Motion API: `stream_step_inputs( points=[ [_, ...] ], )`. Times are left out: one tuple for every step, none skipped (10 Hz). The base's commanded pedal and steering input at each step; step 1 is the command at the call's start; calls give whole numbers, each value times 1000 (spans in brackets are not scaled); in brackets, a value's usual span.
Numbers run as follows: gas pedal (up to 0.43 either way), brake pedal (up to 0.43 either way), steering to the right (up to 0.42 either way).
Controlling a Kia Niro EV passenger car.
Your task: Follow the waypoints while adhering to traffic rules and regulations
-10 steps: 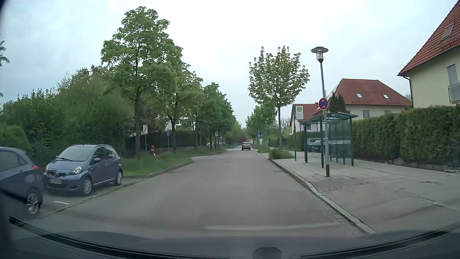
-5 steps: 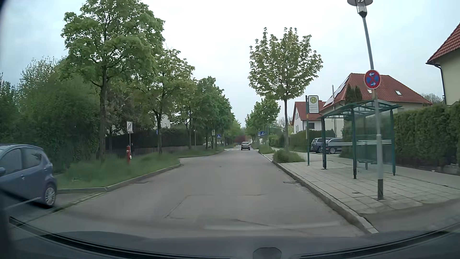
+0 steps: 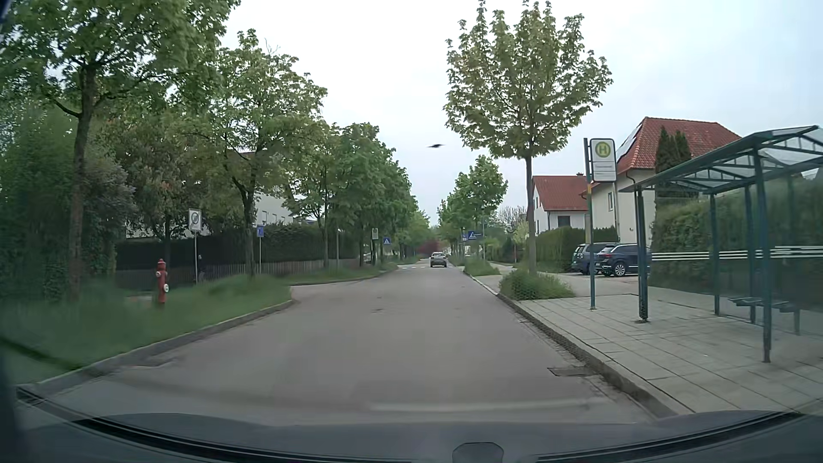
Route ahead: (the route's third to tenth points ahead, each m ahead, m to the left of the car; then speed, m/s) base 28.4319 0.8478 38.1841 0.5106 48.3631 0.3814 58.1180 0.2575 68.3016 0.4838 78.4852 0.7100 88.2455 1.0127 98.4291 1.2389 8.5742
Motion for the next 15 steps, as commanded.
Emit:
stream_step_inputs(
  points=[
    [67, 0, -1],
    [67, 0, -1],
    [67, 0, -1],
    [67, 0, -1],
    [67, 0, -1],
    [67, 0, -1],
    [67, 0, -1],
    [67, 0, -1],
    [67, 0, -1],
    [67, 0, -1],
    [67, 0, -1],
    [67, 0, -1],
    [67, 0, -1],
    [79, 0, -1],
    [79, 0, -1]
  ],
)
